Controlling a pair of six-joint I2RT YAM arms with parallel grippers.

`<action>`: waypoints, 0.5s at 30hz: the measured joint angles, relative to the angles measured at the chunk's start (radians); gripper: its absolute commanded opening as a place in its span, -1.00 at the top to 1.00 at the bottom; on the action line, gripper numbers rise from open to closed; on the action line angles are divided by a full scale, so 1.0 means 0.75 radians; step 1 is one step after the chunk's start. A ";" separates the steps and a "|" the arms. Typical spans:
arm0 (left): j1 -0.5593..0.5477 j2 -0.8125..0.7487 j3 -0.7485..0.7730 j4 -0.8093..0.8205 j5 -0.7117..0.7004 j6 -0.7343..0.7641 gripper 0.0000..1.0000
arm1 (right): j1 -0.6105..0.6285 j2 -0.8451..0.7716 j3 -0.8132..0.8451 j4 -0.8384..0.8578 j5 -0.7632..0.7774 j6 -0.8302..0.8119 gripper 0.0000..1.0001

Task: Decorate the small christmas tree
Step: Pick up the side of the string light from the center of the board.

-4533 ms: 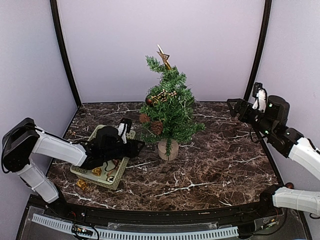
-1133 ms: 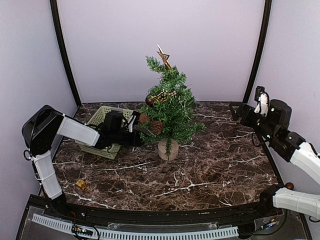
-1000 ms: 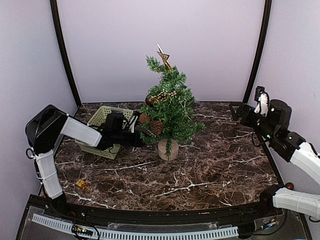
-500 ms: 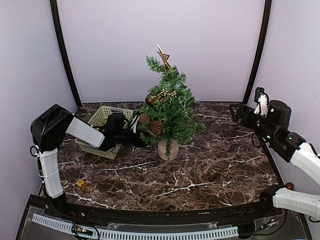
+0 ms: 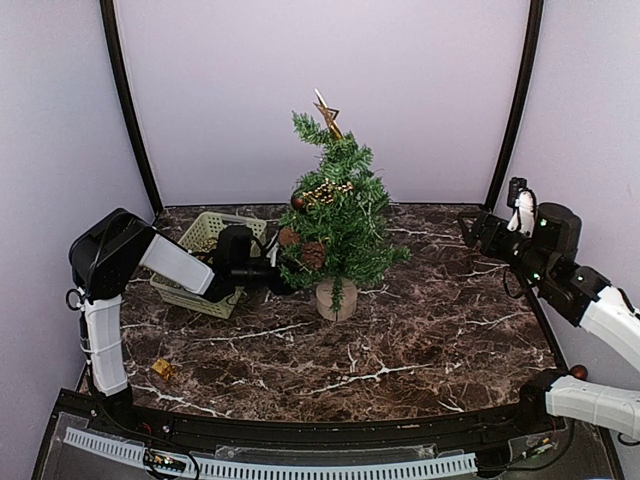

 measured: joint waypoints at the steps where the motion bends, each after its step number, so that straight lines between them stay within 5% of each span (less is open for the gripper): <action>1: -0.002 0.000 -0.001 0.006 0.006 0.000 0.12 | 0.000 -0.003 0.000 -0.003 0.000 0.000 -0.79; 15: -0.020 -0.001 -0.055 0.030 0.021 0.017 0.12 | 0.000 -0.006 -0.002 -0.018 -0.001 0.000 -0.78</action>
